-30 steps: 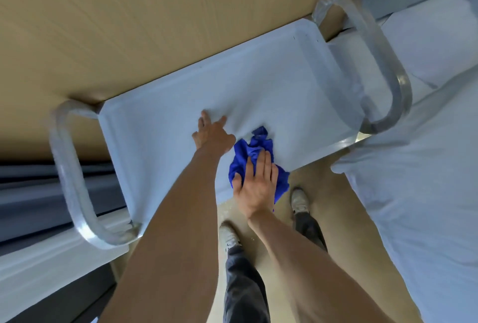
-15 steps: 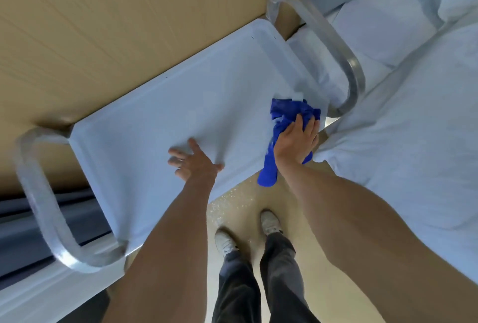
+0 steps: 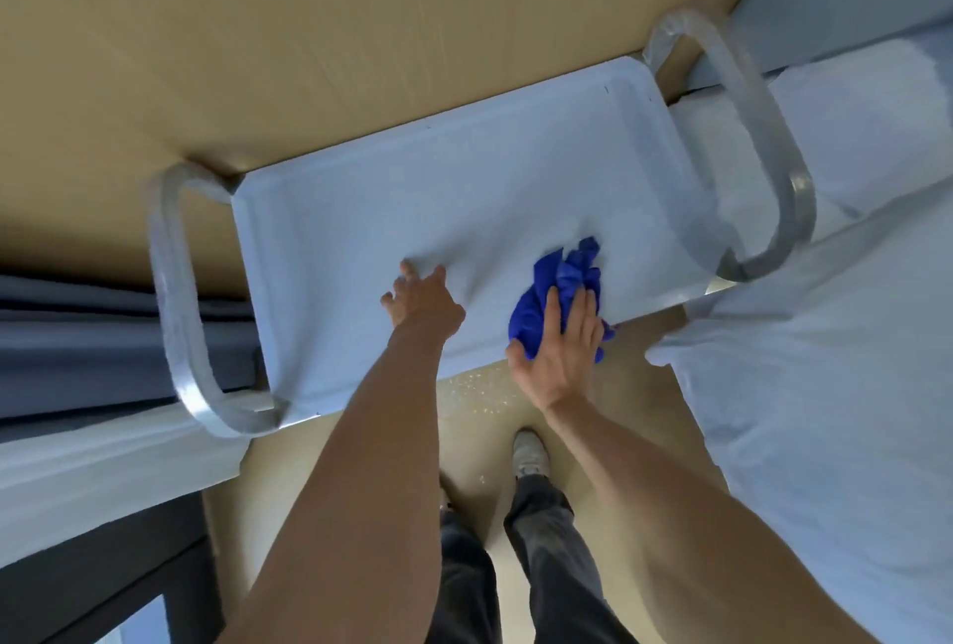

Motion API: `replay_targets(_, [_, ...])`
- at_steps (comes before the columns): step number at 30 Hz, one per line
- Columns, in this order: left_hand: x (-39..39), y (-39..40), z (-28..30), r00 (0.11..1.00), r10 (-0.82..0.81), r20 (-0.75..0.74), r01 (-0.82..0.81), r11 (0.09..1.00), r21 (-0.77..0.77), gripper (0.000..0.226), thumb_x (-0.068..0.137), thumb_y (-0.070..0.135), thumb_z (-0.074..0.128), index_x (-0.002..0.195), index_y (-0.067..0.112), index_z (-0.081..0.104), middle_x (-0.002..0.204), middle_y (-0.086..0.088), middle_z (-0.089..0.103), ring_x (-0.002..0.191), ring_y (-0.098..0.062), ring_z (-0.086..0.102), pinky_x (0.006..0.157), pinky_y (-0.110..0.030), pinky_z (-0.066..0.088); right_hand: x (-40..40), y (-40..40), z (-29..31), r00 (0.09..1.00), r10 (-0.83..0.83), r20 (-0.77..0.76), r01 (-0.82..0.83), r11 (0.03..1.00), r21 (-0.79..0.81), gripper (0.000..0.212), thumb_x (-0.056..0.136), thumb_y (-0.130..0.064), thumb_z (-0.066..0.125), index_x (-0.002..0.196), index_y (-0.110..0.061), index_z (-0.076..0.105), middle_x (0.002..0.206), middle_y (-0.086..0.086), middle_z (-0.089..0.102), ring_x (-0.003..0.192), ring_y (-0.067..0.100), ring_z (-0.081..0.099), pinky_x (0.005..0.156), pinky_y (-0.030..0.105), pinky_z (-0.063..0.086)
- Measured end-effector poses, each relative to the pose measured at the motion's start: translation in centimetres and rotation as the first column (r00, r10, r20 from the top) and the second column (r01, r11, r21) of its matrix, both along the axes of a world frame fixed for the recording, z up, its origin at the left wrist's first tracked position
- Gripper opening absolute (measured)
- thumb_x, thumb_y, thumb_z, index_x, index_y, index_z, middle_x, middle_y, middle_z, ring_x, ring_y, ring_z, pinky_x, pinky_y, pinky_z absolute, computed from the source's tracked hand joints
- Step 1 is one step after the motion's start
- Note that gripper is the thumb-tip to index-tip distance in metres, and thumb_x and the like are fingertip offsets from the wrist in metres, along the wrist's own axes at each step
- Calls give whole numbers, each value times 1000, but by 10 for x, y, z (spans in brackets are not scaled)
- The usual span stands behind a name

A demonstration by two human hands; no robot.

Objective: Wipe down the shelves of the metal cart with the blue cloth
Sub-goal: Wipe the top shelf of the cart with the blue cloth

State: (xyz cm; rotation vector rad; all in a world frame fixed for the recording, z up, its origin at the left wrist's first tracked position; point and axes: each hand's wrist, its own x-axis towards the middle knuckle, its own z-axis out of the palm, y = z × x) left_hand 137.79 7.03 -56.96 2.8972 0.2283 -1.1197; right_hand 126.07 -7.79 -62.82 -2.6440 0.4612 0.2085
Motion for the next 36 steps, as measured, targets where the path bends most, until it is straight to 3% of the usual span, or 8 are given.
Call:
replay_targets(3, [-3,31,24,999,12,-47,-12,1000,3,55,86,14,51,139,27,45,145,-7,39,123,-24,51,109,-41,25,-9,58,6,964,253,-85,-257,966,-35,102,65,-55,61,152,-10,32,153,29,29,144,45,23,113,57,28])
replay_targets(5, [-12,54,33,995,61,82,-67,996,66,48,85,17,54,133,22,49,138,-12,43,128,-28,43,108,-42,26,-9,69,9,924,358,-134,-370,926,-79,116,58,-55,75,154,-13,26,153,29,26,144,46,22,111,56,30])
replay_targets(10, [-40,135,48,793,244,559,-451,852,268,86,80,16,58,152,13,12,157,-31,-6,146,-44,-3,114,-54,14,-5,41,4,864,486,-132,-503,844,-184,120,49,-26,90,153,-19,30,149,32,33,139,44,34,102,50,41])
replay_targets(14, [-50,187,56,474,681,558,-802,595,-46,61,95,22,47,146,2,21,140,-26,40,125,-41,46,89,-47,40,-9,58,-3,911,402,-96,-413,892,-184,116,48,-18,95,148,-15,38,148,30,33,136,46,36,101,53,42])
replay_targets(18, [-59,211,56,552,607,572,-693,715,-91,22,100,22,40,114,6,40,108,-19,60,94,-40,63,67,-40,39,-17,130,-11,901,424,-88,-433,872,-230,106,54,-12,92,147,-7,40,146,34,36,135,48,37,102,54,41])
replay_targets(25, [-64,227,53,616,582,531,-613,778,-142,23,100,22,42,116,6,40,113,-15,55,96,-34,64,65,-32,36,-37,341,-9,873,479,95,-472,877,-87,51,91,-8,54,140,-6,40,145,20,47,134,34,44,106,43,36])
replay_targets(32, [-65,227,35,563,565,603,-609,777,-160,17,98,15,47,113,6,41,106,-12,50,88,-32,62,65,-39,45,-41,325,-10,933,318,168,-321,947,-8,47,81,-8,69,125,-15,54,144,15,50,134,33,47,102,44,40])
replay_targets(36, [-62,219,30,565,539,625,-621,776,-107,19,95,8,48,114,7,43,110,-11,49,94,-31,57,74,-41,46,-39,287,-14,924,355,142,-352,935,-51,55,86,-5,47,138,-23,47,145,20,46,136,38,41,103,47,36])
